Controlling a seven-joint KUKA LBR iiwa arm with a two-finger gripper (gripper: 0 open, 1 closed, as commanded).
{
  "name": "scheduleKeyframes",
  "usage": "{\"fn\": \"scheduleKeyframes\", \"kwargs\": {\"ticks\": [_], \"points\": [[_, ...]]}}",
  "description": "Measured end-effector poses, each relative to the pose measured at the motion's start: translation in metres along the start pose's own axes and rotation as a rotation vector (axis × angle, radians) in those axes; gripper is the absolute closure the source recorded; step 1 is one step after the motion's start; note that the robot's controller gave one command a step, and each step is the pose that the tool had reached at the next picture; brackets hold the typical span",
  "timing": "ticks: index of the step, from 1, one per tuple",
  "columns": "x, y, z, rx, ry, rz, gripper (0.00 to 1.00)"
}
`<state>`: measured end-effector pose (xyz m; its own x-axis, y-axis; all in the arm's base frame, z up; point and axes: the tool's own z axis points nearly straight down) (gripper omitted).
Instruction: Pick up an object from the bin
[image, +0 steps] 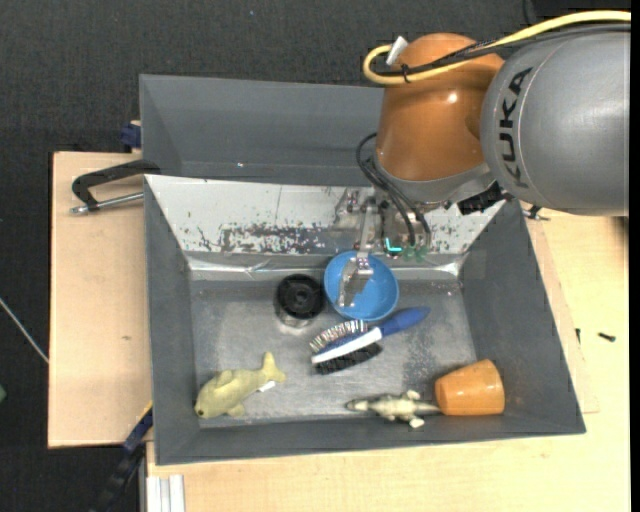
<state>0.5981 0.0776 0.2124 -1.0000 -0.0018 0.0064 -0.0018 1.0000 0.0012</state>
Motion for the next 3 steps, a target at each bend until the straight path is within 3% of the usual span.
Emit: {"fn": "scheduleKeyframes", "kwargs": {"ticks": [1,2,3], "points": [[0.004,-0.045,0.140,-0.002,-0.016,0.071,0.00],[0.008,-0.044,0.137,-0.001,0.009,0.067,1.00],[0.004,-0.031,0.054,-0.002,-0.018,0.063,1.00]]}}
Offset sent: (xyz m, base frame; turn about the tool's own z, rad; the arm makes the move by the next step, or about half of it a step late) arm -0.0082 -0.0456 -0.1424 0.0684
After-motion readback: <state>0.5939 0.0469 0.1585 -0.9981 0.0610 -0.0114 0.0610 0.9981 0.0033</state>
